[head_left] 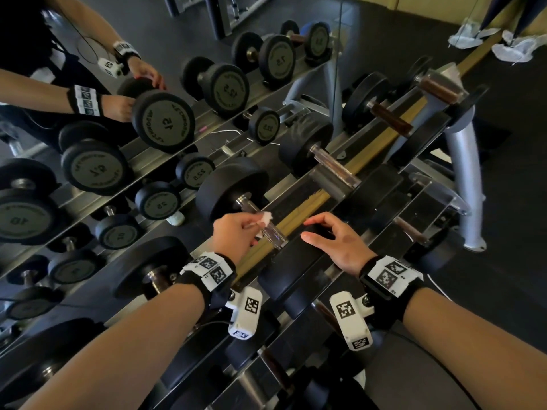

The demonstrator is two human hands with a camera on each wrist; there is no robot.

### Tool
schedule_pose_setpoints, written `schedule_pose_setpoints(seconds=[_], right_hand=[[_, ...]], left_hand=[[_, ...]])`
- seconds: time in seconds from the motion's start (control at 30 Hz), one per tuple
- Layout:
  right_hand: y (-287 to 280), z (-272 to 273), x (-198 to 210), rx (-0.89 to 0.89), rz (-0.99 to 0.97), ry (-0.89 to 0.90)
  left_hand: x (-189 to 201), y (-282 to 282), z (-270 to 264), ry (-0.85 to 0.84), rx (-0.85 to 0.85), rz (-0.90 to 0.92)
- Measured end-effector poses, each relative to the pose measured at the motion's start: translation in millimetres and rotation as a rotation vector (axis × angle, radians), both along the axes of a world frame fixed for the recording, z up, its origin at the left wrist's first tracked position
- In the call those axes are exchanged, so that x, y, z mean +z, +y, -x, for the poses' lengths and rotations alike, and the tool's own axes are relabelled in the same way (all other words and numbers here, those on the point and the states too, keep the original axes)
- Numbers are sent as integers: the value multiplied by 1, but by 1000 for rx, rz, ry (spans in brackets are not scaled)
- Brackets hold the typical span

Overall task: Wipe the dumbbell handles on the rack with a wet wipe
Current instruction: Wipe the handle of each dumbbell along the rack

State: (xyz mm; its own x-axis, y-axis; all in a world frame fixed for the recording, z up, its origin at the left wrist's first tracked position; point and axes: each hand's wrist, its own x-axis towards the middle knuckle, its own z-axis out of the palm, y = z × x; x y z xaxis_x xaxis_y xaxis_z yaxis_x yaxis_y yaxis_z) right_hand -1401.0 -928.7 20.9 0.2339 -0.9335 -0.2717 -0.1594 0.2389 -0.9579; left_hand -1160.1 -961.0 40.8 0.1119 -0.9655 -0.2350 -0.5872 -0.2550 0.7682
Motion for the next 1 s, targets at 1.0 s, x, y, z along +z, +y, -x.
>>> schedule_pose_setpoints(seconds=[1.0], right_hand=[[1, -3, 2, -18, 33, 15]], left_hand=[[-6, 0, 5, 41, 301, 90]])
